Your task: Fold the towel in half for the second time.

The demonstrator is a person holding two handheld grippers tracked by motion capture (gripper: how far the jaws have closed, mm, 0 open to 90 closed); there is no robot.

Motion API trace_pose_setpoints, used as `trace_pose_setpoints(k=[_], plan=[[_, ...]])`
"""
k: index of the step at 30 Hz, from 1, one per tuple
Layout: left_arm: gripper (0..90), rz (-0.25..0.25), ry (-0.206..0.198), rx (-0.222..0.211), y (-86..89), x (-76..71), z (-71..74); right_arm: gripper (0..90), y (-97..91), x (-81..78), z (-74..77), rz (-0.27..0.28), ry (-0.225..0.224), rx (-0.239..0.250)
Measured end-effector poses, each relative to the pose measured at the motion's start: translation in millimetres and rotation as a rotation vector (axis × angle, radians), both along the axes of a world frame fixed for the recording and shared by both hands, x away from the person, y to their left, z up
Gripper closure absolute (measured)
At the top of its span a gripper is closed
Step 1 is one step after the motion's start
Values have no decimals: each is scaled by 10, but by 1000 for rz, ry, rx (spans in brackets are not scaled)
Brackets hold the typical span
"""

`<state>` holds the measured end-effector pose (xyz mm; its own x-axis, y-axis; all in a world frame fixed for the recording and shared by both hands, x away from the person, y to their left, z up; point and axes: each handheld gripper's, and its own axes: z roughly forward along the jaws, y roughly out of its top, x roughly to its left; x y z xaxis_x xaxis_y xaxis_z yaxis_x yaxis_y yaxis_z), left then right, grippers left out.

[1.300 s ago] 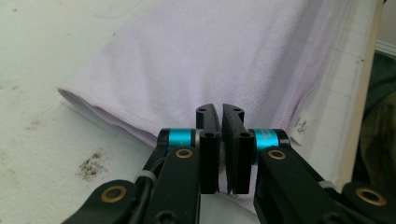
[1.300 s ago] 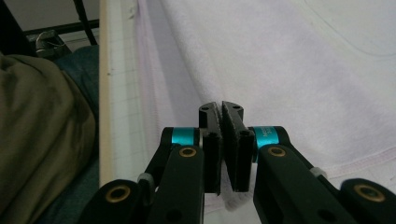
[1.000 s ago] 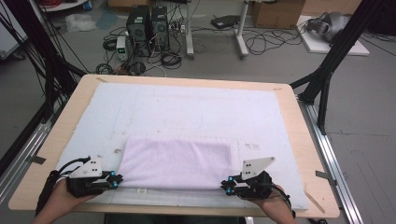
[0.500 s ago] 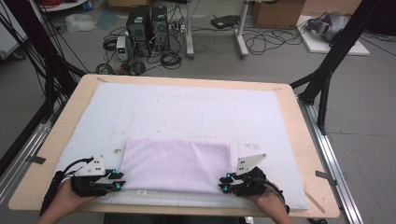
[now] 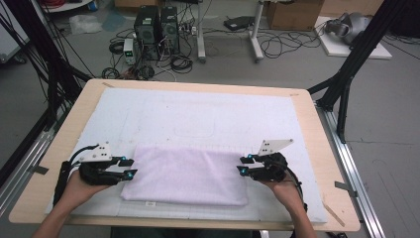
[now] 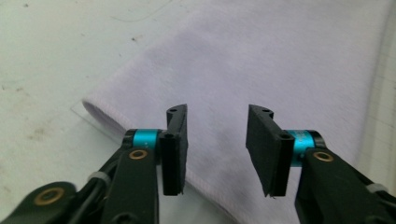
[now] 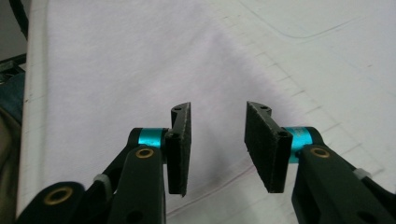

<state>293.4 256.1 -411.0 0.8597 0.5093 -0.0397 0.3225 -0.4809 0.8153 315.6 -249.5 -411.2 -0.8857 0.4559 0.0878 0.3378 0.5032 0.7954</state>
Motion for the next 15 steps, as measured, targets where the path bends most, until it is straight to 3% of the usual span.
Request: trace_pose_setpoints(k=[7, 10, 13, 15], plan=[[546, 42, -28, -3, -118, 320, 73, 524, -111, 245, 25, -48, 3, 31], [542, 65, -31, -3, -127, 442, 79, 504, -137, 306, 36, -73, -6, 22], [534, 83, 1, 2, -94, 529, 21, 485, -142, 358, 17, -84, -14, 24], [524, 90, 34, 9, -71, 582, -25, 477, -134, 397, -29, -78, 10, 29]])
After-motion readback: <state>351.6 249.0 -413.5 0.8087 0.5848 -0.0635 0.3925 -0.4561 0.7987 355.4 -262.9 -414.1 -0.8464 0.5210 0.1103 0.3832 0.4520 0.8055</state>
